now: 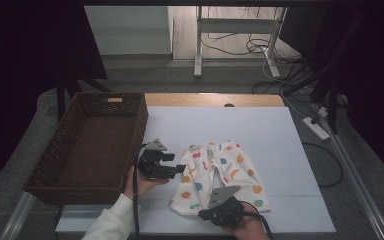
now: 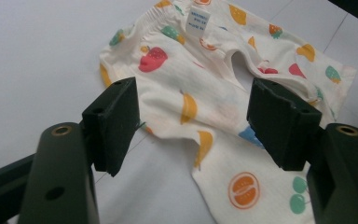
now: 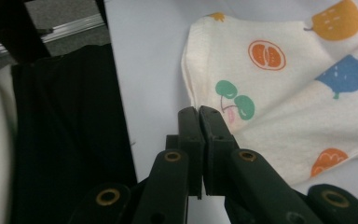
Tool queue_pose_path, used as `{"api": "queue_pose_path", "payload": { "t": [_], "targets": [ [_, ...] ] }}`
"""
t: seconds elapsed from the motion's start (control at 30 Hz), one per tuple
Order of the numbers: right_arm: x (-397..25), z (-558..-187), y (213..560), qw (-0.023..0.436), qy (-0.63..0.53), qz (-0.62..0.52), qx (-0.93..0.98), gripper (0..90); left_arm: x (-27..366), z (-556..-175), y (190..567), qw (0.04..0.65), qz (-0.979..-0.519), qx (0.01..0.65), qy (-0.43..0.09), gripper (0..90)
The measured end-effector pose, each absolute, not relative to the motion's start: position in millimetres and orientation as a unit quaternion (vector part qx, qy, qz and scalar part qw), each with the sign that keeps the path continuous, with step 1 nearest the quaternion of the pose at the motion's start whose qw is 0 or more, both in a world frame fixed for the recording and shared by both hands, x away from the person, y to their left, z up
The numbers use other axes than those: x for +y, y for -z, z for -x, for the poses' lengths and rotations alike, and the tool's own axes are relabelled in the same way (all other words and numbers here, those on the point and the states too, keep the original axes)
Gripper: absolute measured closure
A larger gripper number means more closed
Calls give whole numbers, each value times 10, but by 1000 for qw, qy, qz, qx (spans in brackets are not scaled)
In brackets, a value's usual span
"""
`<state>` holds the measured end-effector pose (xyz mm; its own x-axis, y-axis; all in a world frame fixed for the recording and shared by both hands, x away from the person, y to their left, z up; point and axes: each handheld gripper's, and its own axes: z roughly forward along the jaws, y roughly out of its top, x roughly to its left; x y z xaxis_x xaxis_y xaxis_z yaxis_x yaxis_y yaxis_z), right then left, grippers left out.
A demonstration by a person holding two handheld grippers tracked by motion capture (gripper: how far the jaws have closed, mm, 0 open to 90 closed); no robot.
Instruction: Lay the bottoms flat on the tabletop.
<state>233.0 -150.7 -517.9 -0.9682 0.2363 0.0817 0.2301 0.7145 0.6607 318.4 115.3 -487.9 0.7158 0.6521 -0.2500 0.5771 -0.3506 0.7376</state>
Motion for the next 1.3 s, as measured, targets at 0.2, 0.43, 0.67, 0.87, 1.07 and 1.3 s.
{"api": "queue_pose_path", "payload": {
  "t": [0.2,0.43,0.67,0.87,1.07,1.3],
  "targets": [
    [-1547,-2313,5201,13,-354,-129,926,834,1141,-3186,4880,428,-822,373,-43,332],
    [-1462,-2318,5157,31,-375,-140,916,585,1145,-3191,4884,428,-821,376,-44,332],
    [-1231,-2322,5216,21,-373,-130,919,513,1154,-3192,4879,429,-819,379,-48,332],
    [-1034,-2365,5275,20,-365,-123,923,499,1152,-3192,4880,429,-818,379,-49,332],
    [-872,-2425,5333,30,-353,-128,926,520,1148,-3195,4882,428,-819,380,-49,332],
    [-767,-2450,5354,50,-345,-132,928,811,1148,-3194,4881,428,-819,380,-50,332]
  ]
}}
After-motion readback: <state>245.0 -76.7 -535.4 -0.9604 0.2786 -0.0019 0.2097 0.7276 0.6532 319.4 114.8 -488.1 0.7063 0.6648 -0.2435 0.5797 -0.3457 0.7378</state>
